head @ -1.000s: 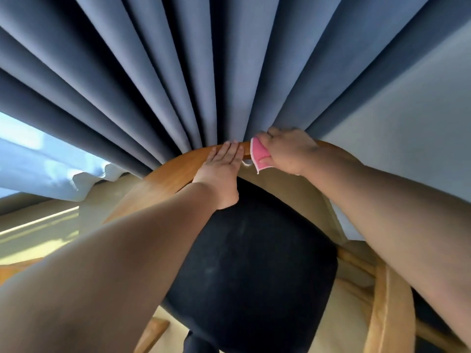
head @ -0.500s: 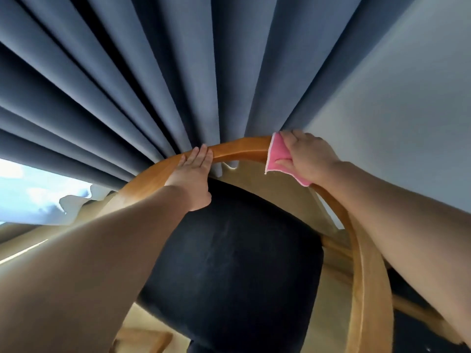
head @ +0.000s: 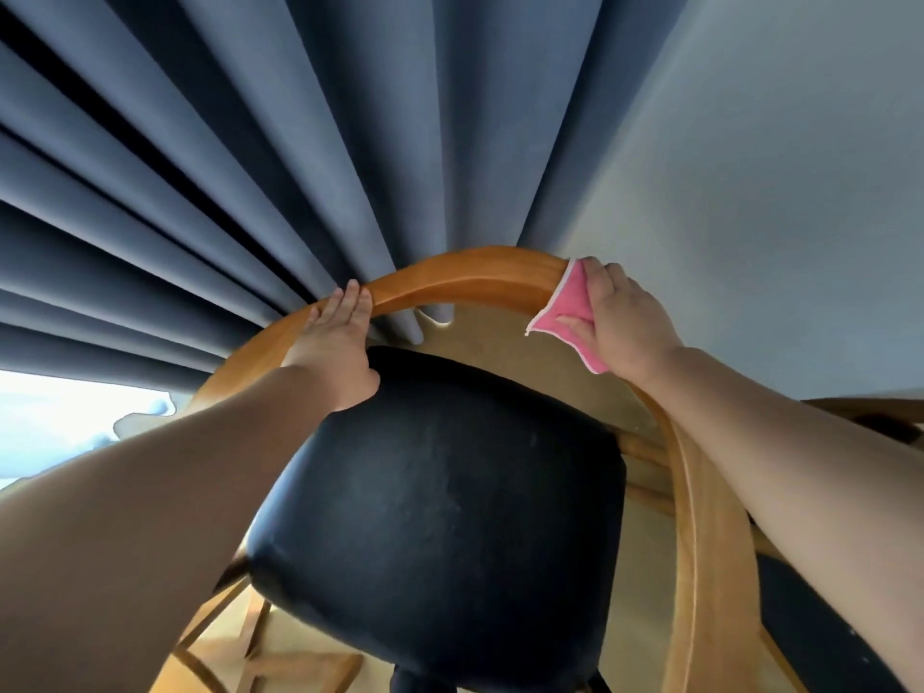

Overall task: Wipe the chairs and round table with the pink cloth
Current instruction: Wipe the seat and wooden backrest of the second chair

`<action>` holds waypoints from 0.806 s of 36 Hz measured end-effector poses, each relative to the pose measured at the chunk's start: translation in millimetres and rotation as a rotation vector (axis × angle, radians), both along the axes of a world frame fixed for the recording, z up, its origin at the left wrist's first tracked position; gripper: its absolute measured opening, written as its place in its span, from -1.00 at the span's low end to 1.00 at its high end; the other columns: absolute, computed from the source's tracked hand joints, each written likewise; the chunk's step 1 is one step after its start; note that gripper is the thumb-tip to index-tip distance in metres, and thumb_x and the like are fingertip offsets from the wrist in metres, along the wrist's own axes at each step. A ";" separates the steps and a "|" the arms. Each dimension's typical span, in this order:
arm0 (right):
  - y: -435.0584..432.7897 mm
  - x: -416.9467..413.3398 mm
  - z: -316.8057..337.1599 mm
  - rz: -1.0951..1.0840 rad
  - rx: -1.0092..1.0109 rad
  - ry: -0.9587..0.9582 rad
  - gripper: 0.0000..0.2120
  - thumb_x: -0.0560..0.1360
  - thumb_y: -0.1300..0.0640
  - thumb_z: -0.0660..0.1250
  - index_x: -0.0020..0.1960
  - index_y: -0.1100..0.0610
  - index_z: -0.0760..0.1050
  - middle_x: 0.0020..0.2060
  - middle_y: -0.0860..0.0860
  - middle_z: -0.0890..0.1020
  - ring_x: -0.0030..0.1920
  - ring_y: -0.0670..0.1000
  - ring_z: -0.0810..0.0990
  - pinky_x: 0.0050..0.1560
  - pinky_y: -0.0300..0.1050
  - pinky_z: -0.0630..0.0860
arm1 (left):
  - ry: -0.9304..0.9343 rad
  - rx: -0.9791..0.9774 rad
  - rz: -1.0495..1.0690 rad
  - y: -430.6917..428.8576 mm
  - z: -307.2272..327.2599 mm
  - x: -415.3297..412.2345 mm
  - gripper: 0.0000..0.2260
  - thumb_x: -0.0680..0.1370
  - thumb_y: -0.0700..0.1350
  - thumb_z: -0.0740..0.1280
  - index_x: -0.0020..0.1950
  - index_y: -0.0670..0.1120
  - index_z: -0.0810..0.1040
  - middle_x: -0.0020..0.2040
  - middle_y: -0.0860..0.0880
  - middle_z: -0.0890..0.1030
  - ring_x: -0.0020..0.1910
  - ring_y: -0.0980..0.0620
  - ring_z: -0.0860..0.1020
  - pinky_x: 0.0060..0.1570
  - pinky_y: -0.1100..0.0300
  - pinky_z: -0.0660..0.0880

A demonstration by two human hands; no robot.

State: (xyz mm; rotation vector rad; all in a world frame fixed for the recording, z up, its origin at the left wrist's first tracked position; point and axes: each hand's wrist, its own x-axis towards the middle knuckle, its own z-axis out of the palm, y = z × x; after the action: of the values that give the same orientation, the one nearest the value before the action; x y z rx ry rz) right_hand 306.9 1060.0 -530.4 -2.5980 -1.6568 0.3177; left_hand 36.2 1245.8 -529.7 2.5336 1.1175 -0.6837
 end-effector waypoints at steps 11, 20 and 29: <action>0.7 0.7 -1.7 0.018 0.029 -0.004 -0.32 0.55 -0.20 0.22 0.47 0.20 0.17 0.23 0.18 0.48 0.12 0.19 0.56 0.07 0.04 0.53 | -0.370 0.046 -0.258 -46.1 30.3 79.8 -0.21 0.46 -0.19 0.26 0.54 0.05 -0.16 0.55 0.00 -0.19 0.52 0.00 -0.14 0.44 0.11 -0.18; -5.6 2.5 -8.6 0.023 0.065 0.021 -0.30 0.54 -0.22 0.23 0.48 0.20 0.16 0.22 0.19 0.48 0.10 0.20 0.56 0.06 0.08 0.53 | -0.265 -0.036 -0.372 -68.9 24.1 115.2 -0.16 0.47 -0.25 0.27 0.53 0.06 -0.23 0.52 0.02 -0.33 0.49 0.00 -0.28 0.42 0.05 -0.22; -28.6 5.2 -18.7 -0.051 0.081 0.060 -0.27 0.53 -0.24 0.23 0.50 0.18 0.12 0.29 0.16 0.45 0.17 0.18 0.56 0.11 0.04 0.54 | -0.250 -0.043 -0.314 -75.1 23.5 114.1 -0.10 0.44 -0.28 0.29 0.52 0.09 -0.27 0.51 0.04 -0.34 0.49 0.02 -0.30 0.44 0.03 -0.21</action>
State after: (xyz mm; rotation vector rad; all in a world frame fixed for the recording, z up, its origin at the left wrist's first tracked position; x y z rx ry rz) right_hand 312.1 1031.4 -549.1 -2.5415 -1.5482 0.3166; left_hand 150.2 1170.7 -506.2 2.6912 0.6244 -0.4370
